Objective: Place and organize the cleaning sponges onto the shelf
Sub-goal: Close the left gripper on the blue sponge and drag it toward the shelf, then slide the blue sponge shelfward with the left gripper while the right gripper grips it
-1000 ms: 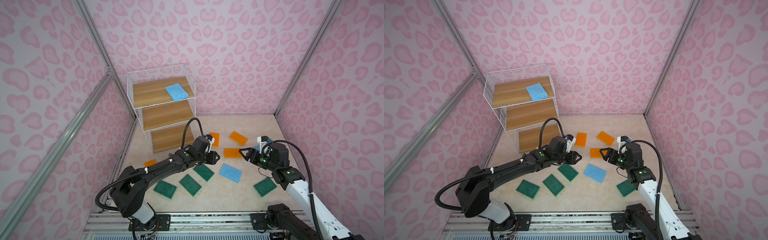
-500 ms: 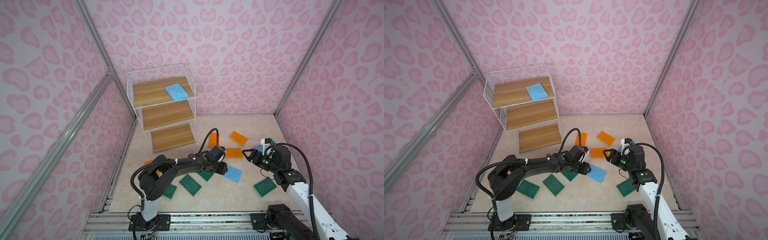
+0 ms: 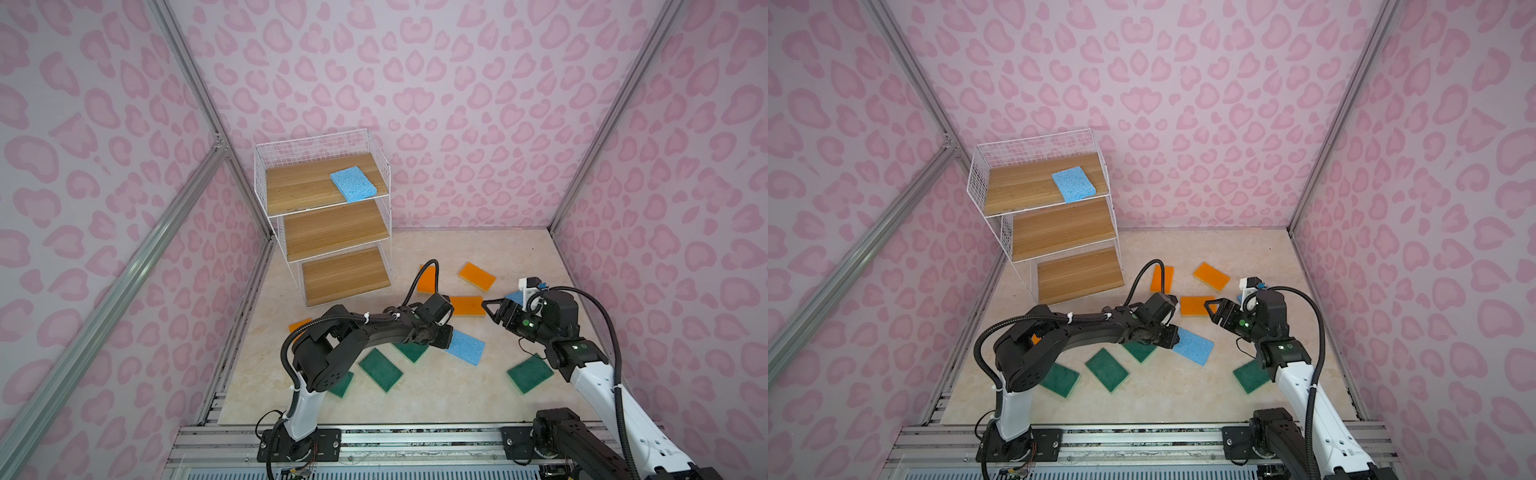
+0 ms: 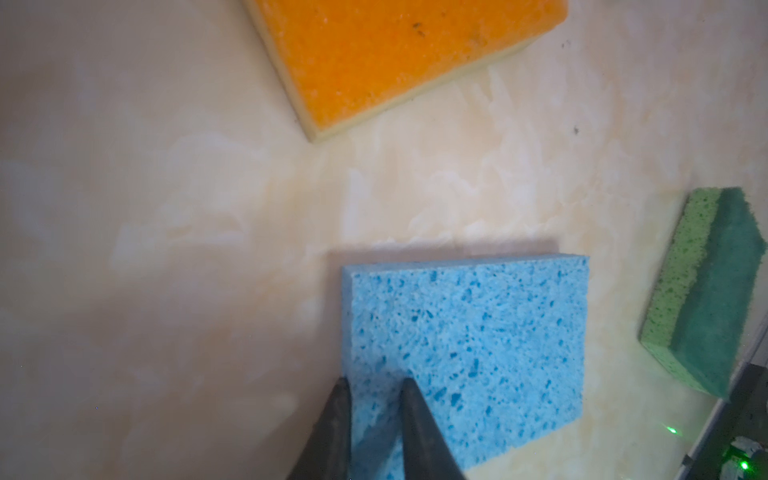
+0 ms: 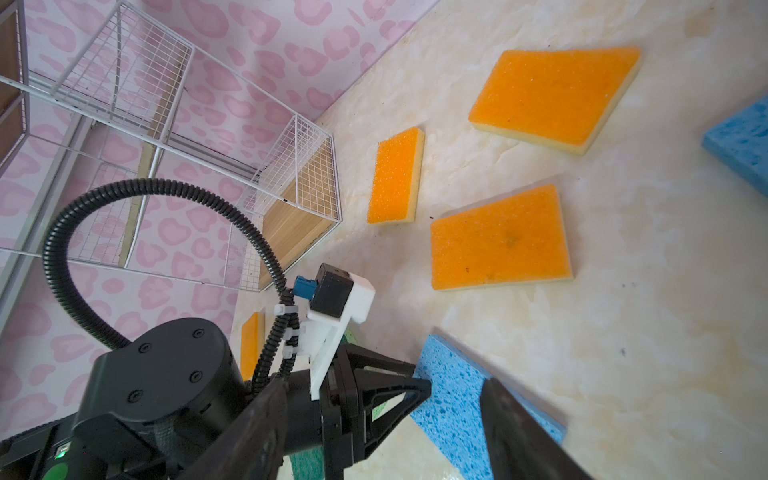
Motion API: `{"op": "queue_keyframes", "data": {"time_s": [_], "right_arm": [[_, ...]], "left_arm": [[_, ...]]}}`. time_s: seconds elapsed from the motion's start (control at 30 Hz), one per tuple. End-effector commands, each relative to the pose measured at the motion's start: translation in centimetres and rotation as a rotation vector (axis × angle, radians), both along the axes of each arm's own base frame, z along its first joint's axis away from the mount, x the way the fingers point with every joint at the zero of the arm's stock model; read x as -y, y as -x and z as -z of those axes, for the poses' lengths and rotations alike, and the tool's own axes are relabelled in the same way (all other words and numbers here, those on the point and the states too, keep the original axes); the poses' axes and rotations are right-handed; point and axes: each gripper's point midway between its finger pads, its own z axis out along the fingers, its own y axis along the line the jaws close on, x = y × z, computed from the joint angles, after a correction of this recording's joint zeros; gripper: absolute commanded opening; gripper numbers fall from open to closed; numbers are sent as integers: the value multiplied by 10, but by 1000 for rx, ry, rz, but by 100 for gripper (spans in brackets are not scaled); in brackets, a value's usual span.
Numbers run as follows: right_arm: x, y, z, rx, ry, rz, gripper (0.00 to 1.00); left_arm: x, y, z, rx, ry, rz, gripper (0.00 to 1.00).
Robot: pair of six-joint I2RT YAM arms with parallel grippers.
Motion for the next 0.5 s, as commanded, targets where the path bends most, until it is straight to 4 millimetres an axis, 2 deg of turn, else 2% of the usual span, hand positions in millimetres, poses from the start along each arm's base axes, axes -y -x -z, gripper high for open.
{"op": "queue_keyframes", "data": {"time_s": [0.0,0.07,0.23,0.33,0.47], "right_arm": [[-2,-1,-4,24,-12,-11,74],[-5,1,-4,19,-22,-26,74],[-14,5,-5,11,-25,-70,75],[-21,7,-12,22,-24,-99,72],[-30,10,-22,43,-38,-141,64]], "left_arm": [[5,-1,-2,-8,17,1,9],[5,-1,-8,-4,29,-1,4],[-6,-3,-43,22,87,-12,4],[-24,-5,-73,52,124,-30,4],[-60,-9,-114,93,175,-82,4]]}}
